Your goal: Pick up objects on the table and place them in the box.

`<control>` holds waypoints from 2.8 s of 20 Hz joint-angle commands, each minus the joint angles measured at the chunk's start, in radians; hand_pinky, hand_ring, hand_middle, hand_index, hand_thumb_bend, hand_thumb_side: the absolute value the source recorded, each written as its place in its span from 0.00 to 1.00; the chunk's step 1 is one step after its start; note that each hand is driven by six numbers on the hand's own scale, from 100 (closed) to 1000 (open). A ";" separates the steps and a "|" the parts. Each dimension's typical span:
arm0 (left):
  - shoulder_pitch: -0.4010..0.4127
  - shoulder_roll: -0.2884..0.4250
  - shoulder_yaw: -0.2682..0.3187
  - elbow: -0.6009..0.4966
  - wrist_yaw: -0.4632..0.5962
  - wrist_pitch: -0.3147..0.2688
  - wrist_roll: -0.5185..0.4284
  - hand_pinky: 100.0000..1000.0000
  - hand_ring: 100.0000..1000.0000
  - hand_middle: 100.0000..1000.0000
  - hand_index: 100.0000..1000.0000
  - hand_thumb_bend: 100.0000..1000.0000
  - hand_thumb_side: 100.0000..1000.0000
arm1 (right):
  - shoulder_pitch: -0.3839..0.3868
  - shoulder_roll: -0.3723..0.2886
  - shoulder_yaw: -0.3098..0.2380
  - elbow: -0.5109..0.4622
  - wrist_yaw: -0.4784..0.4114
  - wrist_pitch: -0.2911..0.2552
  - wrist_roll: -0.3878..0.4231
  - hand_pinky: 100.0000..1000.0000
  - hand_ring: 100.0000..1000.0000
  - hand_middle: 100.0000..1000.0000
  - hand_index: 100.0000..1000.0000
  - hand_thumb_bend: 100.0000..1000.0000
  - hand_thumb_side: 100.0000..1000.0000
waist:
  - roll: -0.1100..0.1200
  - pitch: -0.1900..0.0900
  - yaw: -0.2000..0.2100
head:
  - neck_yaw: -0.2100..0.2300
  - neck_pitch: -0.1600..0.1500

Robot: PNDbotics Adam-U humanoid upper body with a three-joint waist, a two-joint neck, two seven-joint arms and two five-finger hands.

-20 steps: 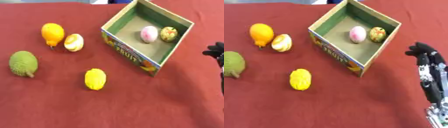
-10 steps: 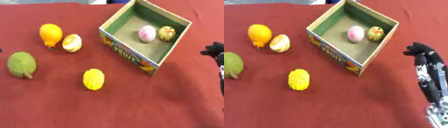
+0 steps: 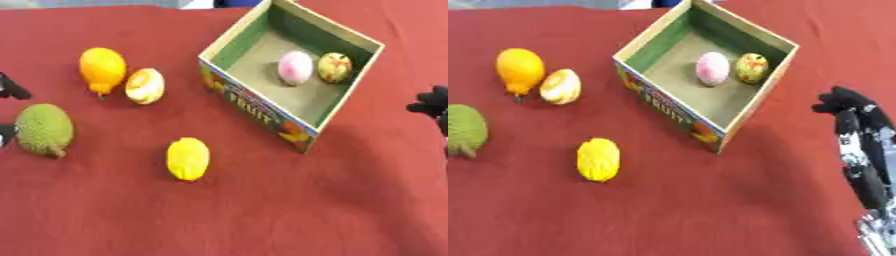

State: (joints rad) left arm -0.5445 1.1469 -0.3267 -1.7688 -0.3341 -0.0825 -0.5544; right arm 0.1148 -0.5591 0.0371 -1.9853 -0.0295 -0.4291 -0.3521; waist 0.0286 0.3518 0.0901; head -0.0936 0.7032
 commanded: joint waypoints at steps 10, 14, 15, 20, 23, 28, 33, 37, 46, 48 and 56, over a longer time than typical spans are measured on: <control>-0.099 -0.064 -0.049 0.119 -0.105 0.039 -0.024 0.84 0.80 0.76 0.86 0.29 0.00 | -0.017 -0.012 0.000 -0.015 -0.018 0.013 0.014 0.83 0.68 0.68 0.81 0.00 0.70 | 0.001 -0.018 -0.006 | 0.016 -0.002; -0.109 -0.085 -0.051 0.168 -0.113 0.044 -0.033 0.82 0.78 0.74 0.85 0.23 0.00 | -0.018 -0.006 -0.002 -0.015 -0.023 0.016 0.016 0.83 0.68 0.68 0.81 0.00 0.70 | 0.000 -0.018 -0.009 | 0.019 -0.005; -0.110 -0.088 -0.050 0.176 -0.109 0.044 -0.034 0.83 0.78 0.74 0.85 0.22 0.00 | -0.018 -0.005 -0.002 -0.015 -0.024 0.017 0.017 0.83 0.68 0.68 0.81 0.00 0.71 | -0.001 -0.017 -0.009 | 0.020 -0.006; -0.116 -0.099 -0.050 0.198 -0.083 0.049 -0.052 0.83 0.78 0.74 0.85 0.22 0.00 | -0.020 0.002 -0.002 -0.015 -0.026 0.020 0.017 0.83 0.67 0.68 0.81 0.00 0.71 | -0.003 -0.014 -0.010 | 0.022 -0.008; -0.119 -0.105 -0.053 0.210 -0.091 0.050 -0.068 0.83 0.79 0.76 0.86 0.26 0.00 | -0.022 0.006 -0.002 -0.015 -0.027 0.021 0.016 0.83 0.67 0.67 0.81 0.00 0.71 | -0.004 -0.012 -0.012 | 0.024 -0.010; -0.131 -0.131 -0.062 0.264 -0.188 0.029 -0.080 0.82 0.79 0.77 0.86 0.31 0.00 | -0.023 0.014 -0.002 -0.015 -0.028 0.021 0.017 0.83 0.66 0.67 0.81 0.00 0.71 | -0.004 -0.009 -0.018 | 0.028 -0.014; -0.149 -0.173 -0.074 0.343 -0.245 -0.009 -0.057 0.79 0.76 0.73 0.81 0.24 0.00 | -0.021 0.027 -0.003 -0.015 -0.027 0.022 0.014 0.83 0.66 0.66 0.81 0.00 0.71 | -0.005 -0.005 -0.021 | 0.028 -0.015; -0.159 -0.192 -0.081 0.364 -0.284 -0.035 -0.016 0.74 0.71 0.66 0.74 0.12 0.00 | -0.022 0.033 -0.004 -0.015 -0.027 0.026 0.011 0.83 0.66 0.66 0.81 0.00 0.71 | -0.005 -0.002 -0.019 | 0.028 -0.014; -0.163 -0.187 -0.061 0.302 -0.286 -0.031 0.158 0.68 0.63 0.56 0.61 0.01 0.00 | -0.020 0.036 -0.007 -0.015 -0.026 0.024 0.009 0.83 0.66 0.66 0.81 0.00 0.71 | -0.006 -0.002 -0.020 | 0.026 -0.010; -0.168 -0.165 -0.048 0.247 -0.271 -0.028 0.152 0.69 0.63 0.56 0.61 0.02 0.00 | -0.017 0.036 -0.009 -0.015 -0.024 0.023 0.008 0.83 0.66 0.66 0.81 0.00 0.71 | -0.005 -0.004 -0.020 | 0.023 -0.008; -0.292 -0.160 -0.010 0.084 -0.112 0.007 0.070 0.70 0.62 0.56 0.62 0.00 0.00 | -0.015 0.025 -0.010 -0.015 -0.028 0.019 0.010 0.83 0.66 0.66 0.81 0.00 0.71 | 0.007 -0.015 -0.024 | 0.019 -0.003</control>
State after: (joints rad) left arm -0.8175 0.9611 -0.3626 -1.6580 -0.4752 -0.0821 -0.4731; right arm 0.0986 -0.5123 0.0367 -1.9853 -0.0556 -0.4051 -0.3430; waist 0.0362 0.3589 0.0665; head -0.0728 0.6989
